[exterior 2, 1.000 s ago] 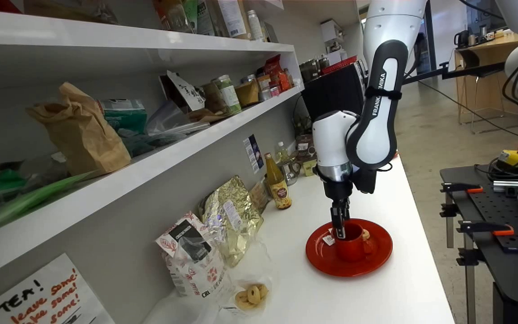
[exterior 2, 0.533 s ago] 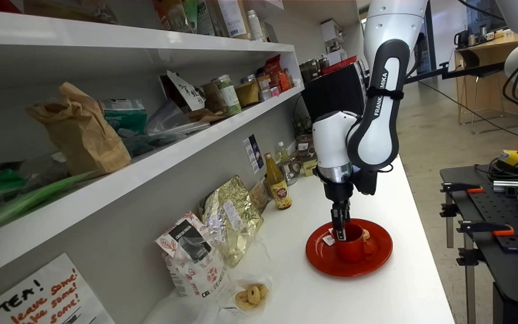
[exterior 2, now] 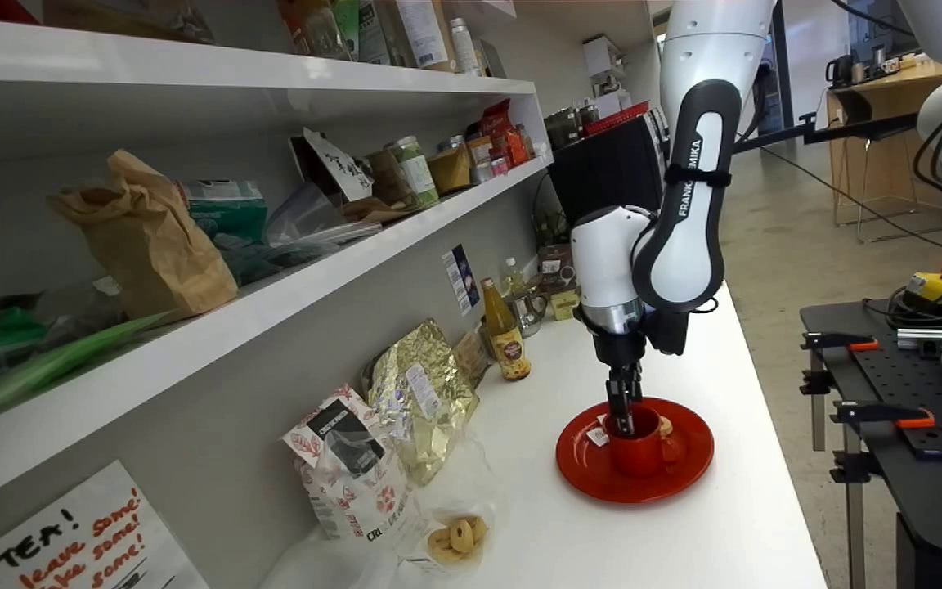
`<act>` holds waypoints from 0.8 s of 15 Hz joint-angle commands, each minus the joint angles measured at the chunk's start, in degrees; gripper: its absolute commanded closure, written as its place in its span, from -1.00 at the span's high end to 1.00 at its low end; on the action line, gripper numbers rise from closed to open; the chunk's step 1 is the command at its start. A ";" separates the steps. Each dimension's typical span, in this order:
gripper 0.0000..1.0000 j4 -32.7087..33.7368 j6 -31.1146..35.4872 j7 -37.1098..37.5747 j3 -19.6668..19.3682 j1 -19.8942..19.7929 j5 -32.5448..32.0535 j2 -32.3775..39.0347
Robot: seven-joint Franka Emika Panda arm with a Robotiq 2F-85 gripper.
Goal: Remove the cup from the plate
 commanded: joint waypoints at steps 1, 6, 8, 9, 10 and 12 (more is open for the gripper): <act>1.00 0.01 -0.13 0.42 0.44 -0.74 -0.71 0.19; 1.00 0.01 -0.13 0.39 0.51 -0.88 -0.69 0.40; 1.00 0.01 -0.13 0.39 0.52 -0.88 -0.69 0.40; 0.99 -0.12 -0.08 -0.31 1.03 -1.18 -0.42 0.28; 0.50 -0.31 0.69 -0.49 1.16 -1.19 -0.47 0.23; 0.33 -0.34 0.68 -0.04 1.16 -0.85 -0.67 0.17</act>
